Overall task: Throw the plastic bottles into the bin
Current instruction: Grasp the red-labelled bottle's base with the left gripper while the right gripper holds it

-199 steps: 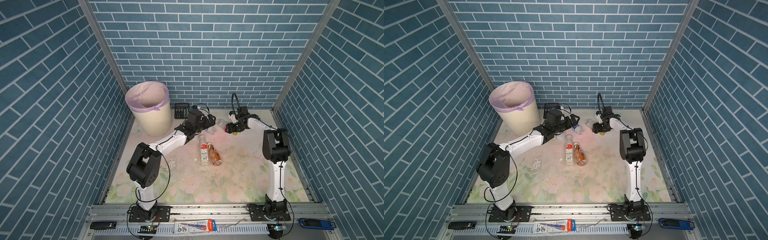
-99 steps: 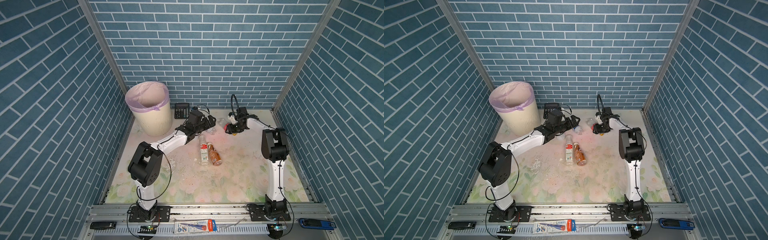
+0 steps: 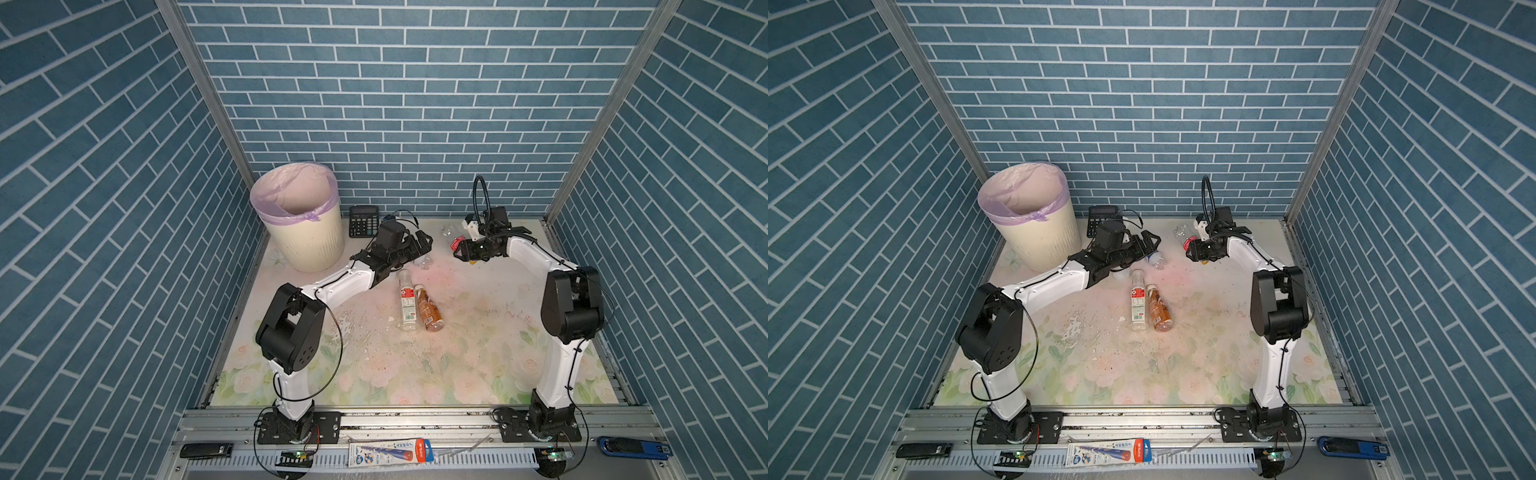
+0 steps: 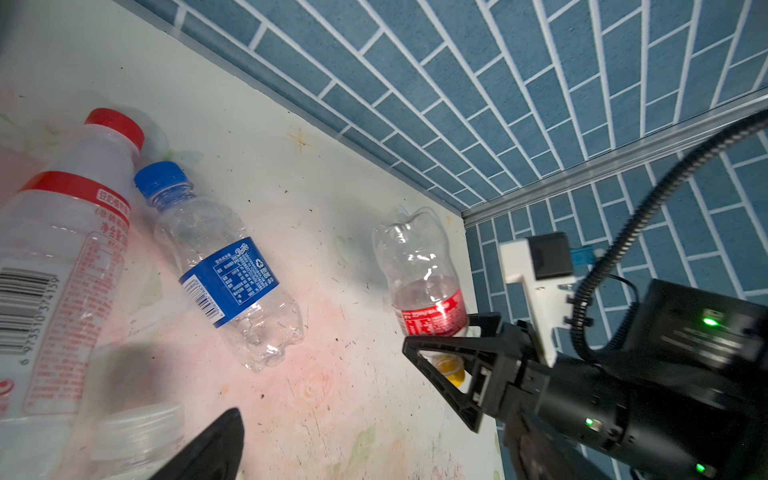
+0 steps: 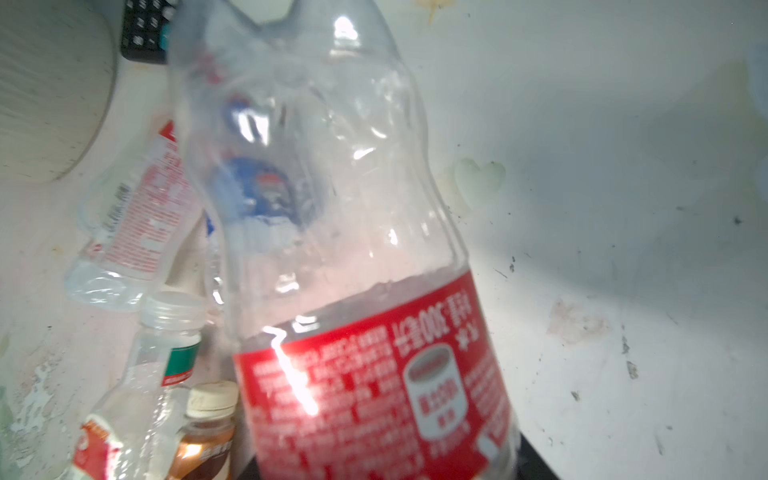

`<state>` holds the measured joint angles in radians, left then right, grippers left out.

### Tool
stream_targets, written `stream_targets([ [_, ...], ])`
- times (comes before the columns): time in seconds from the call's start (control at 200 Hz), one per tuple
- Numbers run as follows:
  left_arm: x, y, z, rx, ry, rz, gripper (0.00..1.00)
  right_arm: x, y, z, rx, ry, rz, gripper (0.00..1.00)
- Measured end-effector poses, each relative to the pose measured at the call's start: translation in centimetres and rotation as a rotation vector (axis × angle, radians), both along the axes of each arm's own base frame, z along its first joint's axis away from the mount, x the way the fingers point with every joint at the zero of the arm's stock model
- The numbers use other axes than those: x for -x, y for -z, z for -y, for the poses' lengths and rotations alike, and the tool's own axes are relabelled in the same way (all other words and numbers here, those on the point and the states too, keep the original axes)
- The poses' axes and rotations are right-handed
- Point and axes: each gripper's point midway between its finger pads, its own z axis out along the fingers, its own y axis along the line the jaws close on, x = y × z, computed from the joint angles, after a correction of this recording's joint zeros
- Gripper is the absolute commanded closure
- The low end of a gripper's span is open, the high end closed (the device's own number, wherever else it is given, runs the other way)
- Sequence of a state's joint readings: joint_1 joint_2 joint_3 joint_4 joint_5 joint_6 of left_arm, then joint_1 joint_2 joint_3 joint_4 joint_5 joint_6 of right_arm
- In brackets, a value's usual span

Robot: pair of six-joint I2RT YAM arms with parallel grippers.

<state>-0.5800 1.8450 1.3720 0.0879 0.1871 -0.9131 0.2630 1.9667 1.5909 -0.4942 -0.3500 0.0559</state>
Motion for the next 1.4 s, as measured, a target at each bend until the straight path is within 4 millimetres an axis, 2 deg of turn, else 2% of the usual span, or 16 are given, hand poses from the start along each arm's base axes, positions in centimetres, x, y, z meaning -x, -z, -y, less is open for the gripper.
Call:
stream_targets([
  [0.13,-0.3,-1.6,0.5,0.038,0.007,0.012,0.01,1.5,-3.1,-1.2,-0.028,-0.018,0.051,0.58],
  [0.26,-0.7,-3.7,1.0,0.080,0.009,0.044,0.01,3.1,-5.2,-3.0,-0.050,-0.052,0.083,0.58],
  [0.49,-0.8,-4.4,1.3,0.109,0.005,0.049,0.01,5.8,-6.4,-6.3,-0.080,-0.111,0.090,0.59],
  [0.67,-0.8,-4.5,1.3,0.118,0.002,0.048,0.01,7.1,-7.4,-8.7,-0.111,-0.148,0.104,0.60],
  [0.845,-1.0,-4.3,1.0,0.119,-0.013,0.046,0.13,7.8,-8.2,-10.3,-0.144,-0.170,0.112,0.61],
  [1.135,-0.9,-4.5,0.7,0.168,-0.031,0.044,0.39,8.2,-8.6,-10.9,-0.165,-0.177,0.118,0.62],
  [1.305,-0.9,-4.7,0.8,0.179,-0.032,0.047,0.43,8.2,-8.9,-10.9,-0.175,-0.170,0.128,0.61],
  [1.4,-0.8,-4.8,0.9,0.180,-0.026,0.048,0.46,8.3,-8.9,-10.8,-0.176,-0.170,0.132,0.56],
])
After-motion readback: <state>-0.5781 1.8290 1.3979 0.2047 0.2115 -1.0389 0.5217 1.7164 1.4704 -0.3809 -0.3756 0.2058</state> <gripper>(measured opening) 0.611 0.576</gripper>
